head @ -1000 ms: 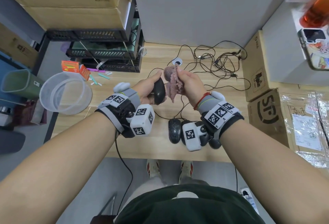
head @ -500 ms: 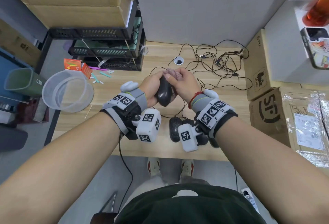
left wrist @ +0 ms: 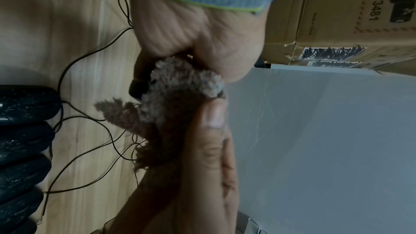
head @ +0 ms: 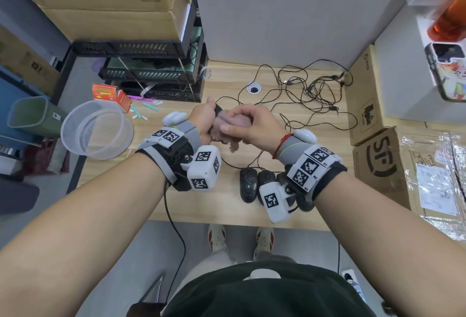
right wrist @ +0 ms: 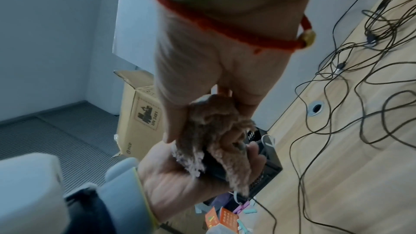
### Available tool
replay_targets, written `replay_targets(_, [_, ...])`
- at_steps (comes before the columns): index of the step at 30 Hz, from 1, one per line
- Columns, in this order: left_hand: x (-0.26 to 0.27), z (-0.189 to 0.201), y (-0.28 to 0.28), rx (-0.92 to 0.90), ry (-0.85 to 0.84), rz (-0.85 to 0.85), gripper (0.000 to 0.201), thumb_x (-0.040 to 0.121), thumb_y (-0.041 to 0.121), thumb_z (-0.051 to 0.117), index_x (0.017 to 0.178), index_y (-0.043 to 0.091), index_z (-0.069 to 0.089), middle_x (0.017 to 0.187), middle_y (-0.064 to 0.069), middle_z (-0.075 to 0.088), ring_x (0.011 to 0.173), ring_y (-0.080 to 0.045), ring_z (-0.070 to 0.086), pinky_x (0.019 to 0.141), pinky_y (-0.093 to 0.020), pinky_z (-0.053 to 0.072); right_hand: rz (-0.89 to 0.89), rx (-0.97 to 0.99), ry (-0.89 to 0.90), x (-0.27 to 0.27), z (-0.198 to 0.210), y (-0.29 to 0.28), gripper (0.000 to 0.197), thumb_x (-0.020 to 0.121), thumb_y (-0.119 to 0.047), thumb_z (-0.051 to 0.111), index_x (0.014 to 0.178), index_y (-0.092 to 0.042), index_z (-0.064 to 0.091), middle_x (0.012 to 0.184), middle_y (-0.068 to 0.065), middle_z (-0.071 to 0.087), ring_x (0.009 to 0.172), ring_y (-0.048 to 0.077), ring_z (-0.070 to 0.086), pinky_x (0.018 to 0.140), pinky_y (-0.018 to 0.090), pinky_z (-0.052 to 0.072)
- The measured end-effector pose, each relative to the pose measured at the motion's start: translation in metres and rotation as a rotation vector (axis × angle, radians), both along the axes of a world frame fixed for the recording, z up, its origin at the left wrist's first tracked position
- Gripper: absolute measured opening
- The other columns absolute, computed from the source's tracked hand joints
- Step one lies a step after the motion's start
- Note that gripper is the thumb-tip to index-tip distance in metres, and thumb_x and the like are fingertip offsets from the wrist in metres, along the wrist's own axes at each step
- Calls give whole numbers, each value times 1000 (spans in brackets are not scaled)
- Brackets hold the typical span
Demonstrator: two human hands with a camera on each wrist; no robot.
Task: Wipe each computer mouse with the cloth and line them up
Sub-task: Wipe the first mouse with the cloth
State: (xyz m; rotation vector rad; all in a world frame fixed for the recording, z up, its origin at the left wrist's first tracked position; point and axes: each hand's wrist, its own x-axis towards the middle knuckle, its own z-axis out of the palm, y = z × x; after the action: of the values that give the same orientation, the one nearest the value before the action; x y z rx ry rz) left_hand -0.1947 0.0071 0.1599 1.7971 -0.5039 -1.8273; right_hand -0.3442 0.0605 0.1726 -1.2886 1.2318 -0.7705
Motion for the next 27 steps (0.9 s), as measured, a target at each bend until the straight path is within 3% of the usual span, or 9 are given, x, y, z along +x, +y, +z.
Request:
replay_targets(3, [-1, 8, 3, 16, 48, 6, 64, 105, 54, 30, 112, -3, 57, 99, -21, 69, 84, -35, 68, 65, -45, 59, 49, -16, -18, 1, 4, -2, 20, 82, -11, 80, 100, -6, 73, 89, -8, 62, 51, 1, 58, 48, 18, 44])
replay_targets(7, [-1, 1, 4, -41, 67, 77, 41, 108, 38, 36, 90, 6, 54, 87, -13, 61, 79, -27, 64, 82, -42, 57, 25, 92, 71, -11, -15, -8, 23, 78, -4, 82, 88, -9, 63, 67, 4, 64, 44, 15, 58, 41, 23, 41])
replay_targets(10, [3, -4, 3, -36, 136, 108, 35, 106, 35, 40, 94, 6, 56, 98, -18, 59, 87, -32, 62, 94, -55, 53, -110, 78, 256, -19, -34, -11, 23, 76, -15, 84, 84, -16, 63, 72, 3, 66, 50, 18, 59, 51, 29, 45])
replay_targets(15, [-2, 0, 5, 43, 315, -76, 69, 100, 59, 38, 119, -4, 60, 113, -26, 67, 88, -38, 69, 70, -50, 60, -129, -12, -23, -9, -20, -8, 22, 83, -5, 78, 98, 1, 63, 71, 7, 63, 46, 18, 57, 40, 22, 44])
replay_targets(17, [-2, 0, 4, 45, 279, -197, 80, 93, 70, 44, 111, -5, 63, 96, -25, 69, 79, -37, 69, 65, -44, 59, -50, -9, 12, -7, -19, -8, 23, 81, -4, 79, 97, 1, 64, 65, 5, 61, 42, 16, 55, 40, 22, 43])
replay_targets(19, [-1, -2, 4, -54, 133, -202, 53, 97, 55, 56, 96, 3, 62, 81, -18, 66, 65, -30, 68, 64, -42, 60, -24, 15, 168, -14, -26, -11, 21, 77, -10, 82, 90, -8, 66, 66, 6, 63, 47, 17, 56, 47, 27, 45])
replay_targets(21, [2, -3, 5, -135, 20, -206, 26, 99, 34, 60, 95, 8, 62, 82, -14, 66, 74, -30, 67, 78, -44, 58, -98, 33, 340, -24, -31, -14, 15, 76, -13, 78, 84, -15, 66, 71, 5, 67, 55, 16, 60, 52, 30, 50])
replay_targets(24, [6, -2, 5, -104, 18, -275, 15, 99, 19, 58, 99, 5, 64, 87, -15, 71, 83, -32, 70, 78, -39, 56, -269, 31, 215, -32, -26, -16, 15, 81, -9, 73, 92, -6, 64, 79, 14, 69, 52, 20, 63, 45, 27, 49])
replay_targets(27, [7, -2, 3, -92, 10, -275, 24, 98, 24, 53, 103, 6, 68, 86, -14, 71, 75, -27, 70, 72, -34, 57, -196, -60, 58, -17, -17, -12, 15, 82, -8, 76, 92, -10, 64, 81, 5, 64, 54, 10, 57, 46, 23, 45])
